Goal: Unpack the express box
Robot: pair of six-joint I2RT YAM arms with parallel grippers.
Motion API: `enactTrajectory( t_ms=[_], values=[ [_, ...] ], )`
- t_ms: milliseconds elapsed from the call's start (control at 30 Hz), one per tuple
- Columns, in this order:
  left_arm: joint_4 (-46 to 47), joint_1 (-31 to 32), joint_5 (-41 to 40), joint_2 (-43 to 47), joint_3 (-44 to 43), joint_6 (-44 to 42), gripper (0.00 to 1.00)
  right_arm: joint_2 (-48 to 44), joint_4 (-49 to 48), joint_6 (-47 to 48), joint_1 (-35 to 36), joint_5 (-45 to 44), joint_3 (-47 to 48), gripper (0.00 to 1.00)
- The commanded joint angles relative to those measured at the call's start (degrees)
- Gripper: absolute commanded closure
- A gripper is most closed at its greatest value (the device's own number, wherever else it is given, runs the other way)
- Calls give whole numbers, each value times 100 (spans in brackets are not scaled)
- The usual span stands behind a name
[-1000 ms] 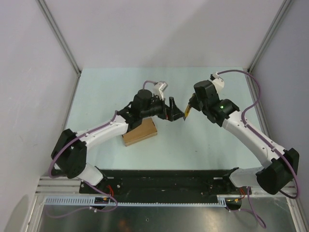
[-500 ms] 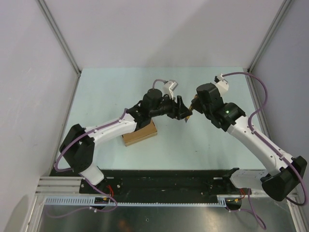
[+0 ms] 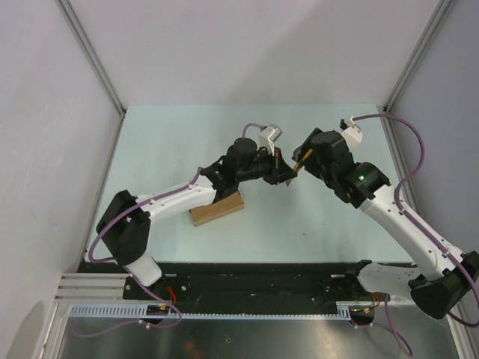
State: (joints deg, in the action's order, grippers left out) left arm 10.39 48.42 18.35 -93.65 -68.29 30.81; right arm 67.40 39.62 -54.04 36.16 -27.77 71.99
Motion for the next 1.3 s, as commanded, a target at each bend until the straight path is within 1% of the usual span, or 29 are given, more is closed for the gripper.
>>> enactTrajectory(
  t_ms=[0,67,100,167,200,233,300,333,367,400,467,500,567,600,800,933,1000,1067,1167,1267],
  values=[
    [86,0,-94,39,-369,-294,100,-490,143,235,-91,-97,52,18],
    [-10,-8,-60,57,-413,-365,100,-770,99,437,-188,8,52,15],
    [-28,-35,1,66,-456,-391,100,-841,-14,786,-336,252,52,12],
    [-72,-87,239,92,-501,-426,100,-1043,-138,1166,-583,674,52,10],
    [-72,-148,370,110,-536,-426,100,-1079,-304,1368,-889,1311,44,9],
    [-73,-193,615,127,-553,-383,100,-1114,-392,1770,-1040,1666,44,9],
    [-73,-350,958,189,-623,-400,100,-1176,-559,2089,-1321,2639,35,9],
    [-73,-403,1117,215,-650,-391,100,-1176,-595,2369,-1514,2932,26,9],
    [-73,-474,1466,285,-676,-400,100,-1194,-665,2485,-1611,3222,9,9],
    [-73,-596,1626,320,-746,-391,100,-1194,-753,2591,-1691,3756,8,9],
    [-73,-711,2126,408,-817,-339,100,-1176,-893,2871,-1858,4426,8,9],
    [-73,-807,2312,461,-904,-330,100,-1176,-1025,2908,-1876,4943,0,9],
    [-73,-887,2611,514,-993,-321,100,-1150,-1175,3021,-1893,5420,0,9],
    [-73,-948,2917,549,-1063,-321,100,-1132,-1280,3031,-1885,5718,-9,9],
    [-73,-1019,3587,664,-1291,-163,100,-992,-1736,2970,-1955,6616,-35,9],
    [-64,-1019,4245,567,-1538,126,100,-939,-2159,2865,-1973,6943,-44,9],
    [-55,-1019,4370,549,-1582,154,100,-930,-2396,2838,-1973,7039,-53,9],
    [-55,-1028,4309,610,-1538,66,100,-921,-2520,2662,-1990,7013,-44,9],
    [-55,-1028,4308,637,-1476,-13,100,-956,-2713,2530,-2025,7092,-44,15],
    [-55,-1028,4387,619,-1503,4,100,-1009,-2845,2521,-2025,7258,-53,18]
  ],
)
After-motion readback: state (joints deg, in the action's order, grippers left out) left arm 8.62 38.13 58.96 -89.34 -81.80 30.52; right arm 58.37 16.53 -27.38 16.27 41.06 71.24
